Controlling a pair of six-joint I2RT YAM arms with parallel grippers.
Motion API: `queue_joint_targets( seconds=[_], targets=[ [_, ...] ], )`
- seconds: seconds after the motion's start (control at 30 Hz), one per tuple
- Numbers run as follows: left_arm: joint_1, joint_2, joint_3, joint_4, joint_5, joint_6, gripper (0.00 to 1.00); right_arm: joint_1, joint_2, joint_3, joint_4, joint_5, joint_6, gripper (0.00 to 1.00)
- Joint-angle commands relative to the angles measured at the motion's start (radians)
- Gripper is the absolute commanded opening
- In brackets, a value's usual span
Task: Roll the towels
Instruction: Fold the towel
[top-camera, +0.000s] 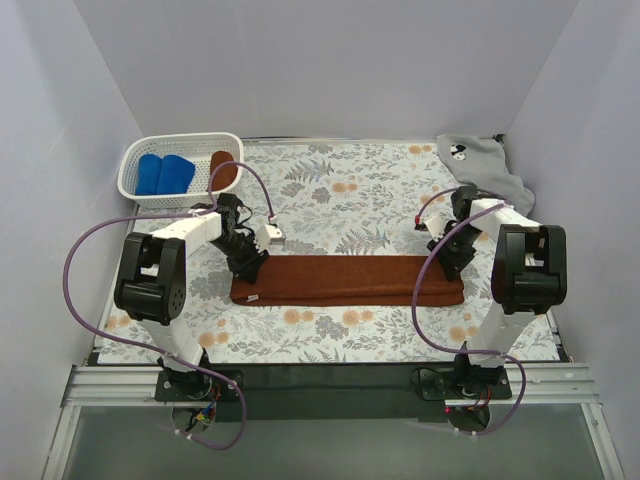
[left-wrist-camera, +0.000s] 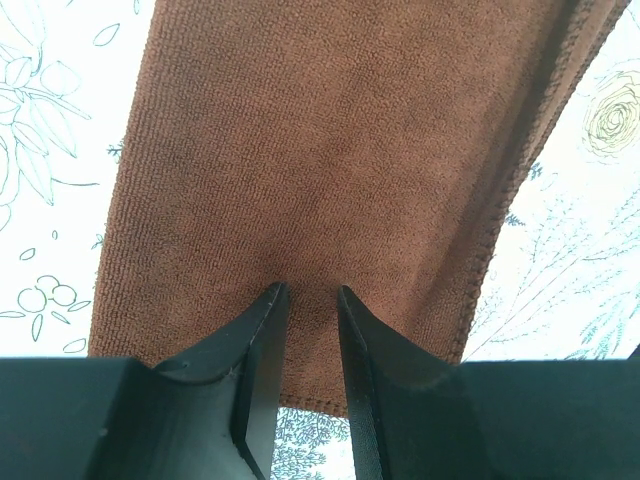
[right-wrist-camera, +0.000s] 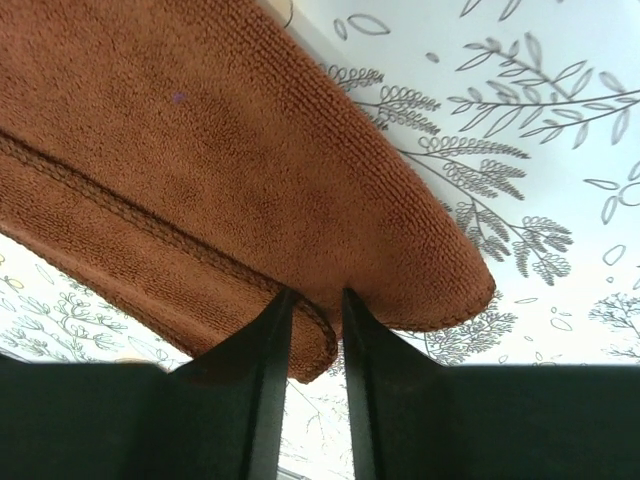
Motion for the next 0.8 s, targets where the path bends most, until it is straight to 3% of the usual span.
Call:
queue_joint_targets(
  seconds=[0.0, 0.3, 0.47, 0.57, 0.77],
  targets=[
    [-0.011, 0.054, -0.017, 0.034, -0.011, -0.004, 0.25, -0.002, -0.036, -0.024, -0.007, 0.017, -0.027, 0.26],
    [-0.011, 0.072, -0.014, 0.035, -0.026, -0.019, 0.25, -0.003, -0.091, -0.035, -0.053, 0.02, -0.064, 0.19],
    [-0.011, 0.077, -0.011, 0.034, -0.021, -0.024, 0.25, -0.002, -0.093, -0.041, -0.059, 0.03, -0.07, 0.24],
    [-0.011, 0.077, -0.008, 0.032, -0.024, -0.022, 0.25, -0.003, -0.081, -0.043, -0.062, 0.033, -0.07, 0.2],
    [-0.011, 0.075, -0.008, 0.028, -0.032, -0.016, 0.25, -0.002, -0.091, -0.057, -0.082, 0.03, -0.087, 0.01]
  ],
)
